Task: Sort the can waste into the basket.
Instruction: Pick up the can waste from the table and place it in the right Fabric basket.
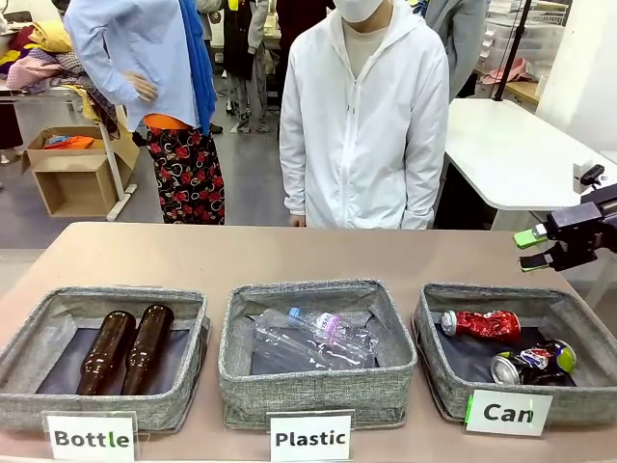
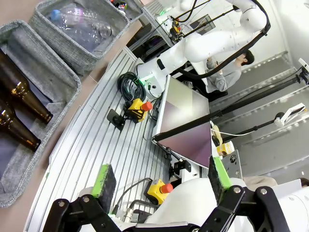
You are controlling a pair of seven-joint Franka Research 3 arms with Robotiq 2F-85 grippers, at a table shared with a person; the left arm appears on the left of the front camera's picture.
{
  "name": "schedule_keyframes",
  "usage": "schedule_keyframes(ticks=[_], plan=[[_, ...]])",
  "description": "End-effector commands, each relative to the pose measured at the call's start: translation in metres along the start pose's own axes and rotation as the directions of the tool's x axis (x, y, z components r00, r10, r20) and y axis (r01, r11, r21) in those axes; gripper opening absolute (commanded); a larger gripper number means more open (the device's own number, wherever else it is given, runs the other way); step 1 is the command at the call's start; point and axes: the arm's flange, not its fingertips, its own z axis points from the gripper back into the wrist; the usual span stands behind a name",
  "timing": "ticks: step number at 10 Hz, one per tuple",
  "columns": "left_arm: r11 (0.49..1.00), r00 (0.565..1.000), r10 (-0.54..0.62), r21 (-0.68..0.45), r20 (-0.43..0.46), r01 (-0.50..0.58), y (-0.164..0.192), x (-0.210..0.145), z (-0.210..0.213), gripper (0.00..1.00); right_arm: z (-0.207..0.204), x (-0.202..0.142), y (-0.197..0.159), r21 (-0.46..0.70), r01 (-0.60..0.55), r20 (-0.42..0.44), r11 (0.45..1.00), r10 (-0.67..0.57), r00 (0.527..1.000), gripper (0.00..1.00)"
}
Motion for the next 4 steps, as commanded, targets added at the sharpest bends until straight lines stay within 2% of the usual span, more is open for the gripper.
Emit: schedule_keyframes(ticks=[1, 4], plan=[[1.000, 1.000, -0.004, -0.009, 0.002, 0.004, -0.0016, -0.0016, -0.0008, 1.00, 0.0031, 0.0006, 0.0016, 0.008, -0.012, -0.003, 1.000, 0.012, 1.000, 1.00], [1.000, 1.000, -0.004, -0.009, 0.002, 0.004, -0.0016, -0.0016, -0.0008, 1.00, 0.0031, 0.0006, 0.0016, 0.008, -0.012, -0.003, 1.000, 0.012, 1.000, 1.00]])
